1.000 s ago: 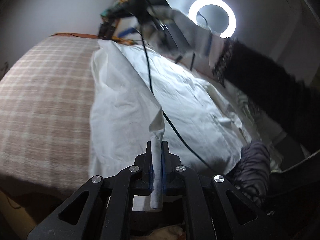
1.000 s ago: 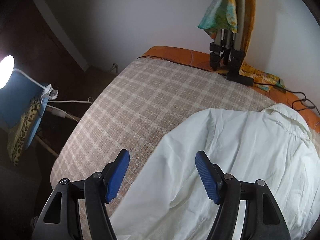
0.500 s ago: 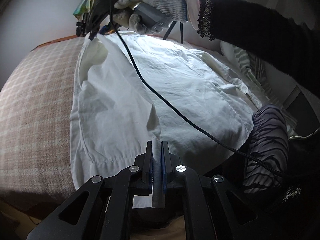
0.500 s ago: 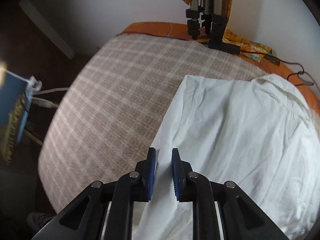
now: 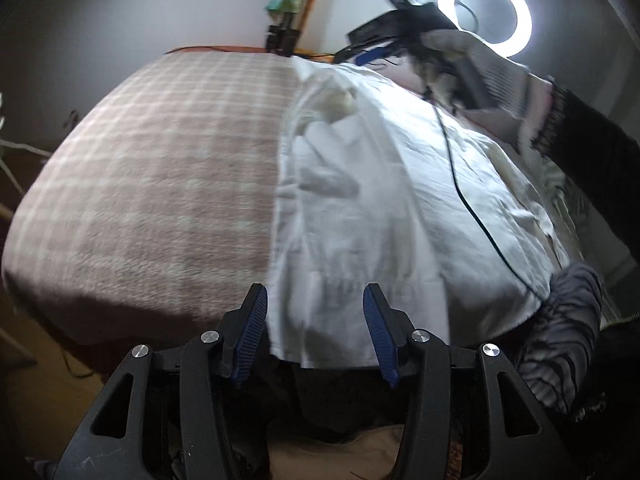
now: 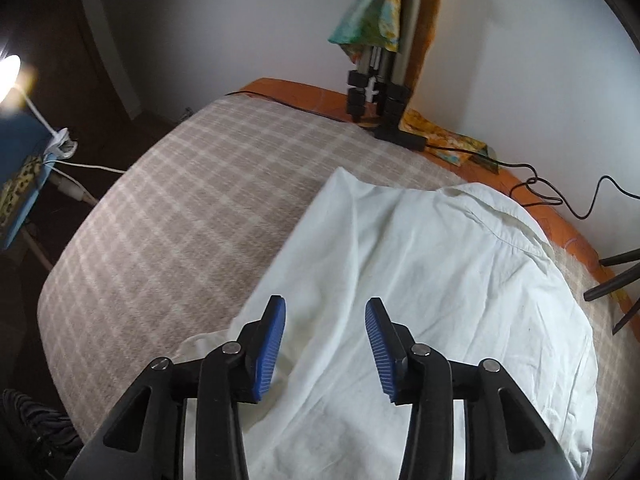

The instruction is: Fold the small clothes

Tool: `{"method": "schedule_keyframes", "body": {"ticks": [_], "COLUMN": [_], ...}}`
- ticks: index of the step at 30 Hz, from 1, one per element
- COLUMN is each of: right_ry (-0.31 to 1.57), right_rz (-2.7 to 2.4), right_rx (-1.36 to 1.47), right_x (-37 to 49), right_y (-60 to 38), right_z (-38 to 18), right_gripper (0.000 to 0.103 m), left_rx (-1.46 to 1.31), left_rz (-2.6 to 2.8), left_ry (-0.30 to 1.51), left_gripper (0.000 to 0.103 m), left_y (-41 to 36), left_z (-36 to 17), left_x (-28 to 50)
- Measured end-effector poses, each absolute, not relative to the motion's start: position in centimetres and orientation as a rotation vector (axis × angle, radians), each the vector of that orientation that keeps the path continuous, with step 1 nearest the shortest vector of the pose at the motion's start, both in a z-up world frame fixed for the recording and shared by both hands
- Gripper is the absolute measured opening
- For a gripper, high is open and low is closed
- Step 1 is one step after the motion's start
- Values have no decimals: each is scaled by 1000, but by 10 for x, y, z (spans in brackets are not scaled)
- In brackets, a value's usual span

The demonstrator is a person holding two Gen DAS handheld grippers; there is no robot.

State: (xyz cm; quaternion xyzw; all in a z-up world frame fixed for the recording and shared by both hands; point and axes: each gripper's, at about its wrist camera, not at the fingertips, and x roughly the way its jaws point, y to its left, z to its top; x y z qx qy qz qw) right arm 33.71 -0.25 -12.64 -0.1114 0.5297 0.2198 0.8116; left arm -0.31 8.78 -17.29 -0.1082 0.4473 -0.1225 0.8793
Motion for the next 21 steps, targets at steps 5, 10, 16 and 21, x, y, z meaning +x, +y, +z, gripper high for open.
{"method": "schedule_keyframes", "body": {"ticks": [5, 10, 16, 21], "right_ry": [1216, 1326, 1388, 1373], "right_rz": [578, 529, 481, 503], "right_rx": [-153, -158, -254, -158], "right_x": [319, 320, 319, 333], "right_y": [19, 34, 56, 65], "right_z": [-126, -143, -165, -160], "right_gripper": [50, 50, 20, 3], "left_rx": [-265, -235, -212, -219], "left_rz": [-266, -280, -276, -273], "left_ry": [962, 964, 941, 928], "left_gripper": [49, 46, 34, 10], "left_y": [87, 79, 79, 86], "left_z": [-188, -195, -195, -198], "left_x": [4, 4, 4, 3]}}
